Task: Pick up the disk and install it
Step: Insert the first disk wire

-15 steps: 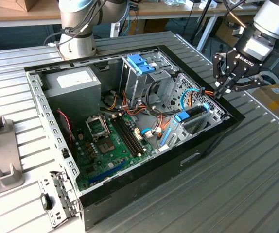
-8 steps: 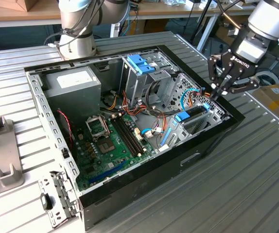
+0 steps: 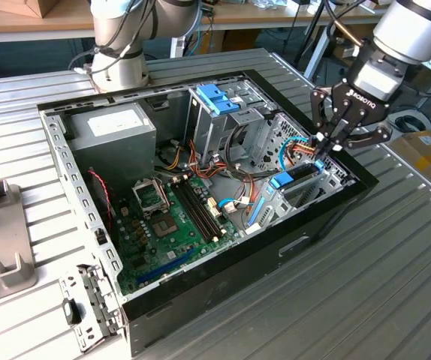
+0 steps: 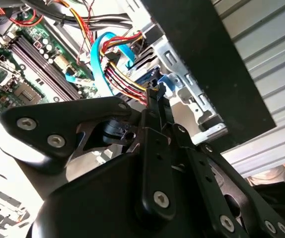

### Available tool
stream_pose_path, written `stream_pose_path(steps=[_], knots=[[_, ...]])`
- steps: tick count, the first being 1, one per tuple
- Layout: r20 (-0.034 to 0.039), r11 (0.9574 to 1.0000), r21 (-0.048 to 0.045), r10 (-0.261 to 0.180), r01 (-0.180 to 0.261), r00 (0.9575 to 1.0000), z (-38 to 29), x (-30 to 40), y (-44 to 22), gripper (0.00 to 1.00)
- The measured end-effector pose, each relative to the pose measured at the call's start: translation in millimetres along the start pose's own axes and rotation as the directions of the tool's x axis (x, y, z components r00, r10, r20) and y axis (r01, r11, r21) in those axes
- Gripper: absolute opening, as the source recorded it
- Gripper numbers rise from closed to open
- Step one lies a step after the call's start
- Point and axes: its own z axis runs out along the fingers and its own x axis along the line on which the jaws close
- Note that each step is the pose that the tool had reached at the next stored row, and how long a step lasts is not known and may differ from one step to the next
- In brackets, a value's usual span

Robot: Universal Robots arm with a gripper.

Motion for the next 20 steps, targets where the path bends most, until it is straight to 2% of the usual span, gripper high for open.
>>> stream_pose_path(steps=[5,8,9,11,15,17,19,20], knots=[[0.001,0.9999,0.0006,0.014,-0.014,0.9999,2.3,-3.5,8.1,0.16],[0.0035,0.9988,0.0023,0.049,-0.049,0.9988,5.1,-3.4,8.1,0.16],[0.0055,0.997,0.0035,0.077,-0.077,0.997,6.5,-3.4,8.0,0.16],[0.0094,0.9908,0.0058,0.135,-0.135,0.9908,8.3,-3.3,7.9,0.16],[0.0131,0.9843,0.0075,0.176,-0.176,0.9843,9.1,-3.3,7.9,0.16],[0.0165,0.9753,0.009,0.221,-0.221,0.9752,9.4,-3.4,8.0,0.16],[0.0188,0.9689,0.0098,0.247,-0.247,0.9688,9.9,-3.3,8.0,0.16],[0.0203,0.9637,0.0104,0.266,-0.267,0.9637,10.2,-3.3,8.0,0.16]])
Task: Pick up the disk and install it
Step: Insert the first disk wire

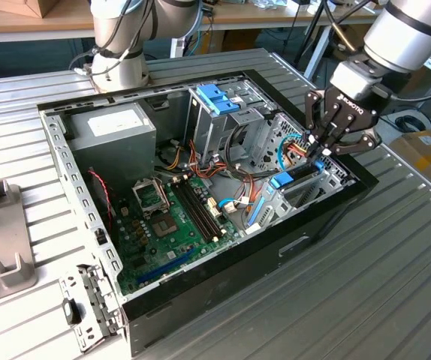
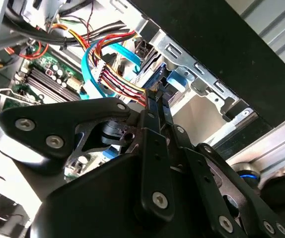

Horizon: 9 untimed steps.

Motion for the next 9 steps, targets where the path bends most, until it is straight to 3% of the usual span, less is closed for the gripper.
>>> stream_pose_path(steps=[6,9], knots=[[0.0049,0.9977,0.0032,0.068,-0.068,0.9977,0.9,0.0,0.5,0.16],[0.0074,0.9945,0.0047,0.104,-0.105,0.9945,1.3,-0.1,1.2,0.16]])
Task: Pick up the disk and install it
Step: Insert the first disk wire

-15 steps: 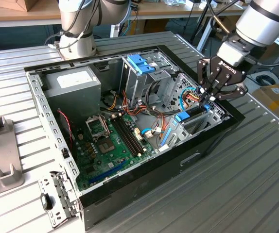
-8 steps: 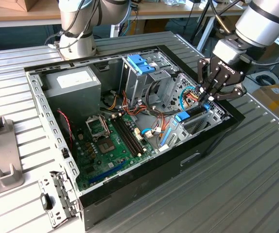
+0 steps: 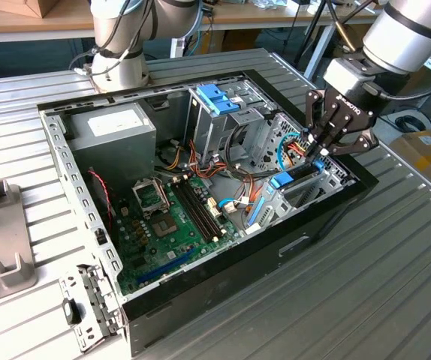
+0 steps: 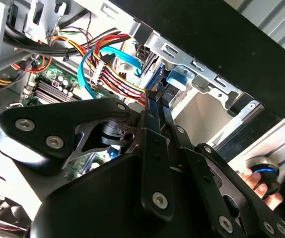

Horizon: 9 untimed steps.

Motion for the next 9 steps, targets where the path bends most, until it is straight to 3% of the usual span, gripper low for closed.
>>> stream_pose_path(steps=[9], knots=[[0.0008,1.0,0.0004,0.008,-0.008,1.0,1.5,2.2,3.5,0.16]])
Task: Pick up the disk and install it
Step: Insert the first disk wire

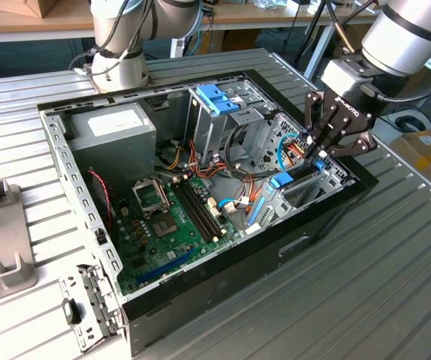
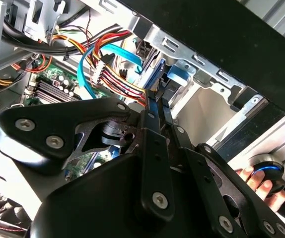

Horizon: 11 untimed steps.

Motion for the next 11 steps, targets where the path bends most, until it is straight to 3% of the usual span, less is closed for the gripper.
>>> stream_pose_path(steps=[11], knots=[[0.0009,0.9999,0.0008,0.017,-0.017,0.9999,7.2,0.5,2.2,0.16]])
